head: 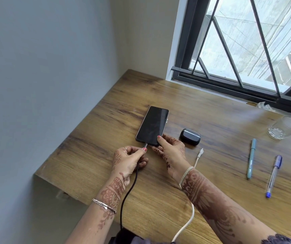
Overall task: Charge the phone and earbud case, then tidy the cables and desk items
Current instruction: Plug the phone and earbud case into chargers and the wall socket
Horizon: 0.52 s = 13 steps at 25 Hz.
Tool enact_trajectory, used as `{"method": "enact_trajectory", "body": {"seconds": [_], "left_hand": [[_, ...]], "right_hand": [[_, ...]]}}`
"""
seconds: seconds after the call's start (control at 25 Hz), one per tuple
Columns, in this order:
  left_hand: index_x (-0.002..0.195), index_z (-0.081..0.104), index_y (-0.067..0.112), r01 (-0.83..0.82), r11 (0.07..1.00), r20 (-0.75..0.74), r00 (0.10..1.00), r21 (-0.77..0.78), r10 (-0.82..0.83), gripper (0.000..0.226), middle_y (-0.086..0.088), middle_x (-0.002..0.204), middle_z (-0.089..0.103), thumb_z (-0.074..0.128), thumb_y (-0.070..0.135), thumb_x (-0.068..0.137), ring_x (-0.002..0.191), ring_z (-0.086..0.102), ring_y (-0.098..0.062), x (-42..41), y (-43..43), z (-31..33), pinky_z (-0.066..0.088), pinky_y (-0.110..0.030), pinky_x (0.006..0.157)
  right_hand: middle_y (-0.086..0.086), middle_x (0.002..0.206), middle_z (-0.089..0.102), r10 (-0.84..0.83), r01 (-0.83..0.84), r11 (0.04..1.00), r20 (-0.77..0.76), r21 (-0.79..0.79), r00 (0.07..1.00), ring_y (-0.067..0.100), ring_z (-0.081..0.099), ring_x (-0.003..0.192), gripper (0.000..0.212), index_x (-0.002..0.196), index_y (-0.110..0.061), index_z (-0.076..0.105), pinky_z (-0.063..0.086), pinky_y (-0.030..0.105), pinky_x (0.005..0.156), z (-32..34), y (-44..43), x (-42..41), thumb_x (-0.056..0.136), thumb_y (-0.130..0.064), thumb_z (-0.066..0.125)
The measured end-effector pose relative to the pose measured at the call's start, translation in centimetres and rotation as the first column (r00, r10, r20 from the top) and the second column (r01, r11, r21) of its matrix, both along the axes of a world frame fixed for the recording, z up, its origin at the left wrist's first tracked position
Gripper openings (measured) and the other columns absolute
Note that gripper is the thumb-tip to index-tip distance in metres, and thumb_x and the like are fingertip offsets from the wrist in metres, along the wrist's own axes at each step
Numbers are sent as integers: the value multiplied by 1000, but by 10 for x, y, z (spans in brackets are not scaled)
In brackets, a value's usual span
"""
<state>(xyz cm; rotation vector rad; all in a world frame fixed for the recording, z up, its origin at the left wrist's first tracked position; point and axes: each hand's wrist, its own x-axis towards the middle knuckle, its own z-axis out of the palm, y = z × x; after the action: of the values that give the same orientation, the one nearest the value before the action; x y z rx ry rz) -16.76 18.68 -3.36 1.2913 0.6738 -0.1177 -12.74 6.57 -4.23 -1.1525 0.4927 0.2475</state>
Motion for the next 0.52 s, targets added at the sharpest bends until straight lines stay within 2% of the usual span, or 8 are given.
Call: {"method": "enact_trajectory", "body": {"seconds": [0.12, 0.24, 0.4, 0.52], "left_hand": [[75, 62, 4, 32, 999, -5, 999, 0, -32, 12, -8, 61, 65, 73, 7, 79, 51, 67, -15, 1, 1, 1, 55, -20, 47], [73, 61, 4, 65, 998, -6, 998, 13, -64, 13, -10, 64, 64, 73, 5, 79, 51, 67, -14, 5, 2, 1, 55, -20, 48], [72, 62, 3, 77, 997, -11, 997, -2, -77, 13, -11, 64, 64, 72, 5, 79, 52, 67, -15, 6, 4, 0, 56, -20, 49], [72, 63, 3, 91, 996, -20, 996, 17, -90, 13, -10, 62, 64, 73, 6, 79, 51, 67, -15, 6, 4, -1, 55, -20, 48]], "right_hand": [[14, 99, 73, 4, -4, 1000, -3, -20, 1000, 23, 72, 89, 18, 106, -3, 64, 60, 29, 74, 3, -1, 0, 88, -8, 65], [13, 94, 73, 4, -3, 994, 9, -113, 1000, 19, 73, 80, 11, 97, -7, 66, 59, 23, 64, 4, -2, 0, 86, -6, 66], [10, 91, 74, 3, -4, 978, -3, -206, 1000, 20, 73, 84, 8, 87, -15, 67, 59, 35, 79, 2, -2, 3, 83, -9, 70], [9, 90, 73, 7, -7, 980, -1, -200, 1000, 17, 73, 80, 7, 90, -13, 66, 59, 24, 67, 3, -2, 1, 85, -8, 69]]}}
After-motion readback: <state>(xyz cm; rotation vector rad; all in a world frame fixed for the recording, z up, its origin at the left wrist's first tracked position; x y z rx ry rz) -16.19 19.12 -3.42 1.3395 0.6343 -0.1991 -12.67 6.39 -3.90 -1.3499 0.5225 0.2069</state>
